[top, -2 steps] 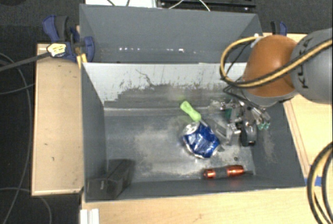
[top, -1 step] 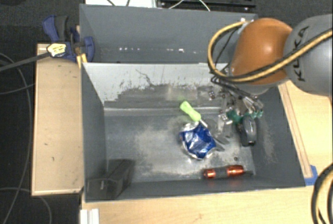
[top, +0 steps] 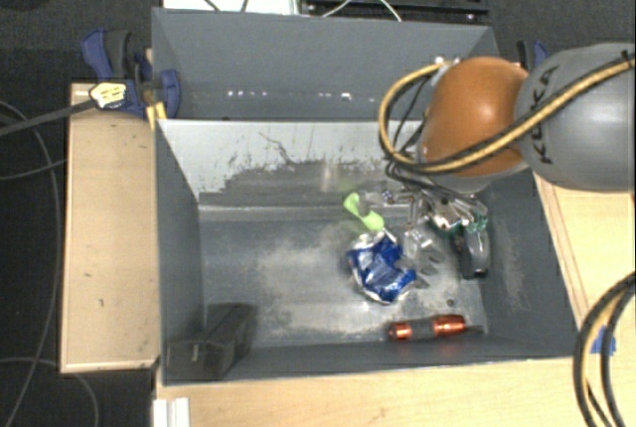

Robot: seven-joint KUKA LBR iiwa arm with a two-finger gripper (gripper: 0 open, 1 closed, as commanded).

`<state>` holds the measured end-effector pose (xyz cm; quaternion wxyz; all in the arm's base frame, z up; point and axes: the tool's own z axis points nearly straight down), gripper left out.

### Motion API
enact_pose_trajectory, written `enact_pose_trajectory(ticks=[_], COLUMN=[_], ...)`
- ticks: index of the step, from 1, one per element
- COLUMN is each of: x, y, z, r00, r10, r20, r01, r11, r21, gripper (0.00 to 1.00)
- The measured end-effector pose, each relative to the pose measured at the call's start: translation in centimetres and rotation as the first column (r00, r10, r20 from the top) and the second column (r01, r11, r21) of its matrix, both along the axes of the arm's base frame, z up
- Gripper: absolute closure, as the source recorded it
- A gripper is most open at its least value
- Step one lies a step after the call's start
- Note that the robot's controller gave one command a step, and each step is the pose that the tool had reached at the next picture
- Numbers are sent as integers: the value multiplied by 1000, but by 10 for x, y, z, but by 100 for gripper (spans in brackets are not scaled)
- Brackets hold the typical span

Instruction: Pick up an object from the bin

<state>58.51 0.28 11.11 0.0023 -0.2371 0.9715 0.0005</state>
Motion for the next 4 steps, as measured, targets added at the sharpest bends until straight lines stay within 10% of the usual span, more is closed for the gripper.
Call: enact_pose_trajectory(ticks=[1,2,4], x=[-3,1,1], y=[-9,-1,1], z=[-38,-35,-32], r00=[979,955,952], r10=[203,296,307], r20=[11,3,4], r01=[-203,-295,-307], r11=[979,955,952], r21=[-4,-7,-6], gripper=[0,100,100])
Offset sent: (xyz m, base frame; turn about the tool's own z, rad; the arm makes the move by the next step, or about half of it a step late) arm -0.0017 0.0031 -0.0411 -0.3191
